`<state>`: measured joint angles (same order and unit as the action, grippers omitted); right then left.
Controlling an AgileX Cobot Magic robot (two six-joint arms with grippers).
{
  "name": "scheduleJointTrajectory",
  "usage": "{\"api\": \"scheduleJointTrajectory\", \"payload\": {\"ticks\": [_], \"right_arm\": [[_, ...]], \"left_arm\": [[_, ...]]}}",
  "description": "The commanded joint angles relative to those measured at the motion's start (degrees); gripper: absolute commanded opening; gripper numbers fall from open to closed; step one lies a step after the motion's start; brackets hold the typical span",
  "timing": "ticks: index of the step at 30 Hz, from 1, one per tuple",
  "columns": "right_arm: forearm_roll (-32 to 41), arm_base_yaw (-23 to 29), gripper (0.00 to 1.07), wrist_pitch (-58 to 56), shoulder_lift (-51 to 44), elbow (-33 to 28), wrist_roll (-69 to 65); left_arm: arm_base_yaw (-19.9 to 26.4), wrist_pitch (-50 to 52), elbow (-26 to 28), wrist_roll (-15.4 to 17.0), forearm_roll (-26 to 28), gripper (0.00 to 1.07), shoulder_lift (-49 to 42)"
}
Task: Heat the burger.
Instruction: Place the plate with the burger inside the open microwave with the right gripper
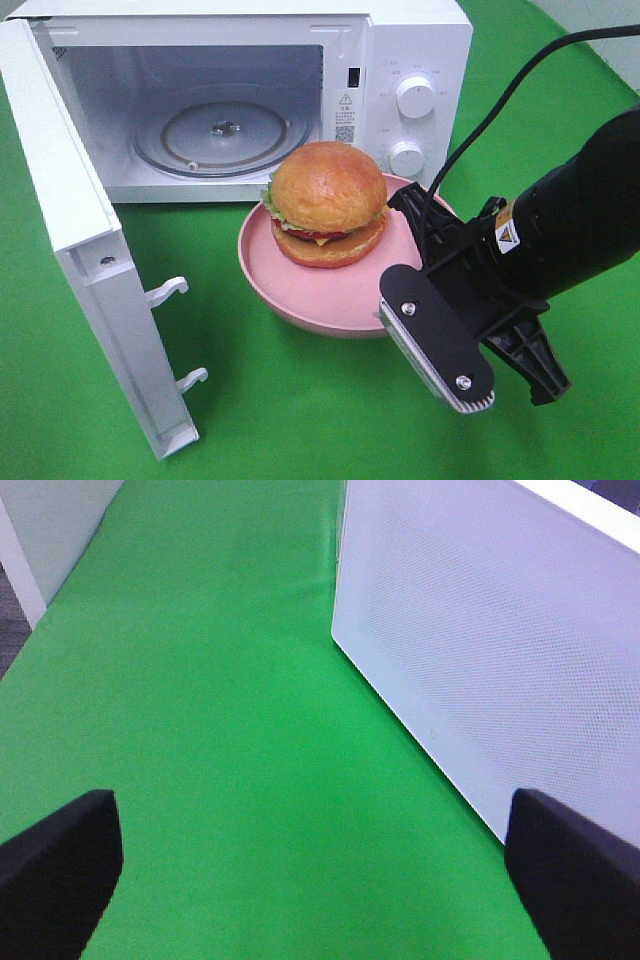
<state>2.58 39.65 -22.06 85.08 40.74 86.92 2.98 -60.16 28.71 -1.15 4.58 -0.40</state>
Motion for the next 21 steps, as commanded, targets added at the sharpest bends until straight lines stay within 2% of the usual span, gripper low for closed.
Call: {"api": "scheduleJointTrajectory", "payload": {"ticks": [1, 21], "right_arm": [[0.69, -0.06, 0.0, 4.07, 0.17, 2.01, 0.34], [1.26, 2.64, 0.0, 4.41, 8.25, 10.03, 0.69]], "left_arm": [[-0.23, 0.57, -0.11, 0.0, 0.0, 0.96, -1.15], [-0.23, 0.57, -0.11, 0.06, 0.0, 0.96, -1.15]]}}
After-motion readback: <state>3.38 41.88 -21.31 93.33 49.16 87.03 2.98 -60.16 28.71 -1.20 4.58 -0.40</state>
